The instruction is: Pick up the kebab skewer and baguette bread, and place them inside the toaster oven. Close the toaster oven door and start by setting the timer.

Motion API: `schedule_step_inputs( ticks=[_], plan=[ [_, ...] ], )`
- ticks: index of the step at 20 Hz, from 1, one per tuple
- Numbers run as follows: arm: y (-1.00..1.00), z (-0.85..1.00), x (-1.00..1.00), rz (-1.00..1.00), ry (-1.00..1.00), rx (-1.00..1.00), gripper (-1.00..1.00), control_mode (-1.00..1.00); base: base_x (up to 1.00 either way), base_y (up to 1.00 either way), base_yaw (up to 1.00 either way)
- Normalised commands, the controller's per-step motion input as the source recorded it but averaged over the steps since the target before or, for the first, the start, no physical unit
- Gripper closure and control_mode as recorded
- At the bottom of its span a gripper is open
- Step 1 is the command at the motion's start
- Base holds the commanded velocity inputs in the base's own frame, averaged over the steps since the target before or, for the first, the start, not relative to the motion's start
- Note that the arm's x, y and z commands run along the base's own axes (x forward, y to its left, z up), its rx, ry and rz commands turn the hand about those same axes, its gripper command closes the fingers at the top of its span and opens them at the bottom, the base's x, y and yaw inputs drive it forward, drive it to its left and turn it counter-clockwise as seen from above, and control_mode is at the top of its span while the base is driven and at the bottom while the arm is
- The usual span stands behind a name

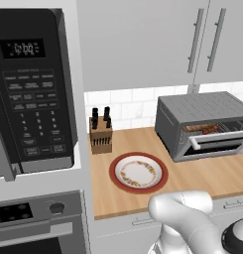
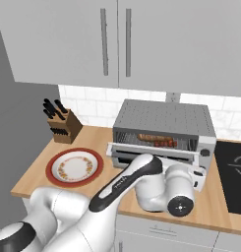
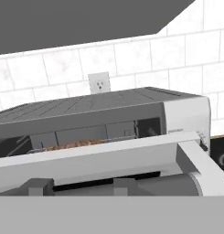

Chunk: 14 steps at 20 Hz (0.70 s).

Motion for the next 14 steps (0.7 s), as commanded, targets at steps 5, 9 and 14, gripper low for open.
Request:
schedule_step_inputs(
  ticks=[5,9,14],
  plan=[
    [0.0,-0.14,0.17,0.0,0.08,0.0,-1.0,-1.0,0.0,0.0,0.0],
    [0.0,-0.2,0.17,0.0,0.08,0.0,-1.0,-1.0,0.0,0.0,0.0],
    [0.0,-0.31,0.43,0.0,0.01,0.0,-1.0,-1.0,0.0,0.0,0.0]
  ],
)
